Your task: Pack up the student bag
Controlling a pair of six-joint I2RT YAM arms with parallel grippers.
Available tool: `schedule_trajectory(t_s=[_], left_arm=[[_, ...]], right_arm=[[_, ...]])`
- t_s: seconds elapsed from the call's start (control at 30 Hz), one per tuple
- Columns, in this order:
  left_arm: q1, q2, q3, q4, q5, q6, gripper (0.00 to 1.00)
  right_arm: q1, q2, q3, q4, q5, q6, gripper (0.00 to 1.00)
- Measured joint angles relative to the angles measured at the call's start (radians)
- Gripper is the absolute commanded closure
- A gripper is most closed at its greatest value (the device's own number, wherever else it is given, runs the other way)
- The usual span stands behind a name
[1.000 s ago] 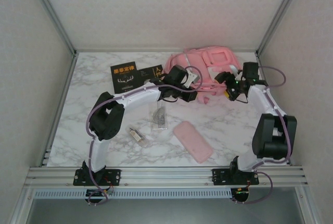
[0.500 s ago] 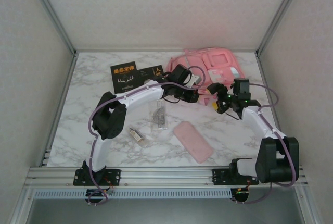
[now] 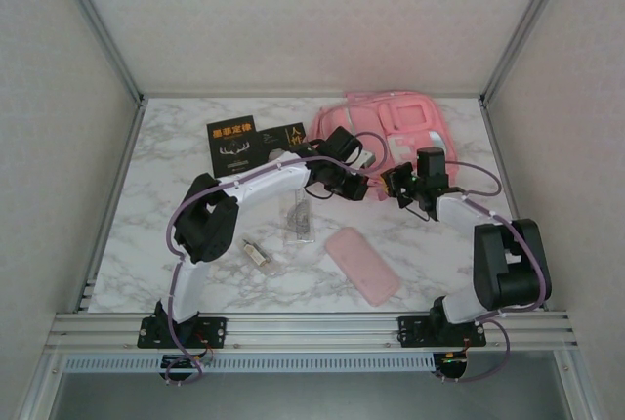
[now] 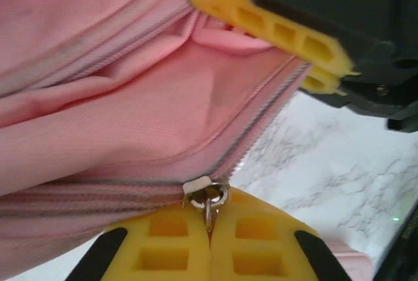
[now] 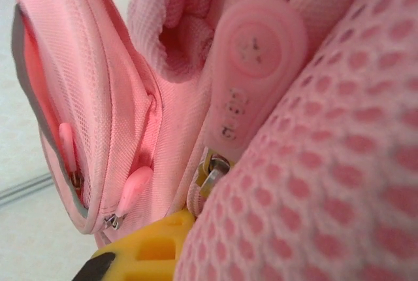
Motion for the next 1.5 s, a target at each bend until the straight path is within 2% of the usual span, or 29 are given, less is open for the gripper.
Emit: schedule_trajectory(t_s=[0.27,0.53,0.73,0.9,0.93,1.0,1.03,1.07,1.17,1.3,1.5], left_arm=[[0.057,-0.048,-0.025,-0.117,-0.066,0.04,1.0],[0.211,-0.074,-0.027,-0.187,-0.121,0.068,1.0],[0.185,-0.074,-0.013,-0.191,-0.075,0.075,1.0],[0.125,-0.074,-0.015,-0.161,-0.016,0.037,1.0],[0.114,-0.074,-0.015,-0.15,-0.002,0.024,1.0],[0.09,-0.074,-0.015,-0.123,0.027,-0.012,1.0],[0.08,-0.074,-0.013,-0.115,0.039,-0.026,1.0],[0.067,-0.073,-0.005,-0.11,0.052,-0.043,1.0],[0.035,-0.047,0.066,-0.098,0.078,-0.088,1.0],[0.015,0.011,0.163,-0.054,0.112,-0.159,1.0],[0.001,0.078,0.207,0.004,0.146,-0.253,1.0]], right_arm=[[0.005,-0.048,0.083,-0.2,0.068,-0.251,1.0],[-0.018,-0.035,0.216,-0.369,0.092,-0.52,1.0],[-0.091,0.011,0.296,-0.449,0.062,-0.656,1.0],[-0.15,0.134,0.415,-0.542,0.067,-0.712,0.99],[-0.156,0.159,0.448,-0.568,0.077,-0.711,0.92],[-0.165,0.21,0.523,-0.628,0.104,-0.706,0.55],[-0.168,0.222,0.55,-0.643,0.124,-0.703,0.42],[-0.173,0.225,0.571,-0.649,0.145,-0.699,0.36],[-0.185,0.195,0.578,-0.655,0.171,-0.677,0.3],[-0.188,0.06,0.517,-0.685,0.169,-0.641,0.27],[-0.188,-0.183,0.373,-0.709,0.061,-0.562,0.27]])
